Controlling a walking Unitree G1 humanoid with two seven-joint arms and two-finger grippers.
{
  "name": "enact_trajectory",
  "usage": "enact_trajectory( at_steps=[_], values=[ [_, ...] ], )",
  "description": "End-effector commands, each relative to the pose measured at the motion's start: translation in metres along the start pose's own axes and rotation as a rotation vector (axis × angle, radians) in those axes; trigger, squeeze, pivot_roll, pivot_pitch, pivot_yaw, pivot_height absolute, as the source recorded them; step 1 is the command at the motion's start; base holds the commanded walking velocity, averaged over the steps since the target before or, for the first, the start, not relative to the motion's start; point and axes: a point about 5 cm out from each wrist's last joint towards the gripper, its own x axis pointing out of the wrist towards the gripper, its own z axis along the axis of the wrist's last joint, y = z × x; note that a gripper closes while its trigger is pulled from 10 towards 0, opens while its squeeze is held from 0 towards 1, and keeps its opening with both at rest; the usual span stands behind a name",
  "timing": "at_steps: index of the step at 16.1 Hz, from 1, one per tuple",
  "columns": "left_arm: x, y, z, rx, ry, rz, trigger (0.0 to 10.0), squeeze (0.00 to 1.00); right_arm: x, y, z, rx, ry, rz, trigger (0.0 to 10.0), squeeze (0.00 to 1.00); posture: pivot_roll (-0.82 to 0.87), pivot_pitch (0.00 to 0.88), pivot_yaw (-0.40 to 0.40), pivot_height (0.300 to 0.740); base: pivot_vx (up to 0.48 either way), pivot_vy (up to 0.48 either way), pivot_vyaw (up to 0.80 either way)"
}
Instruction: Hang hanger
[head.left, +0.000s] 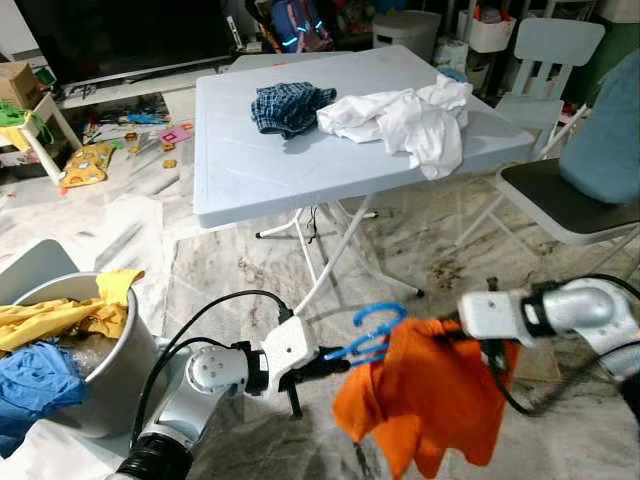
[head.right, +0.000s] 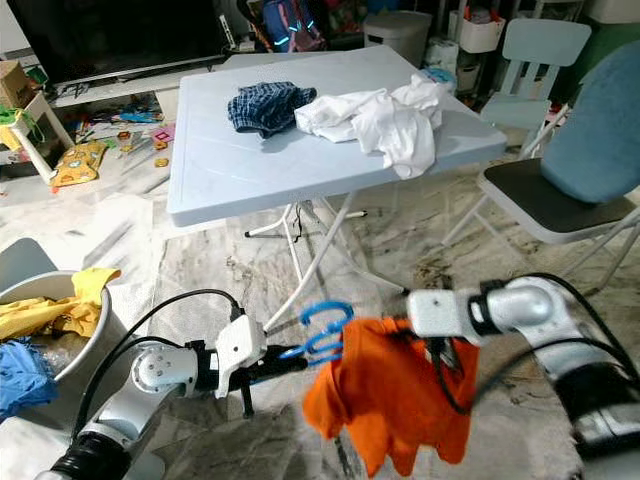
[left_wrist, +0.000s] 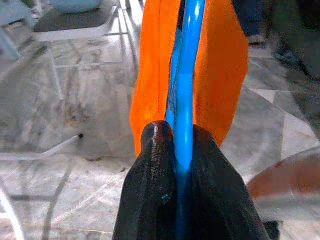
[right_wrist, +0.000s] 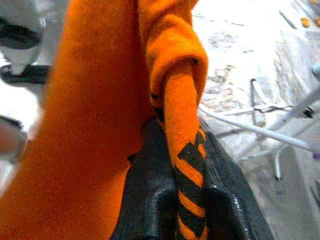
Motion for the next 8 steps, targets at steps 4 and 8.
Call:
enact_trajectory(
  at_steps=[4, 8],
  values=[
    [-0.0011, 0.0010, -0.0028, -0.037, -0.030, 0.059, 0.0, 0.00, 0.0062, -0.0203, 0.0109, -0.034, -0.027, -0.115, 10.0, 1.00, -0.23, 0.000, 0.060, 0.740, 0.000, 0.000, 0.00],
    [-0.0010, 0.0015, -0.0039, -0.042, -0.030, 0.068, 0.0, 0.00, 0.0052, -0.0256, 0.0048, -0.044, 0.021, -0.181, 10.0, 1.00, -0.23, 0.000, 0.062, 0.740, 0.000, 0.000, 0.00]
  ],
)
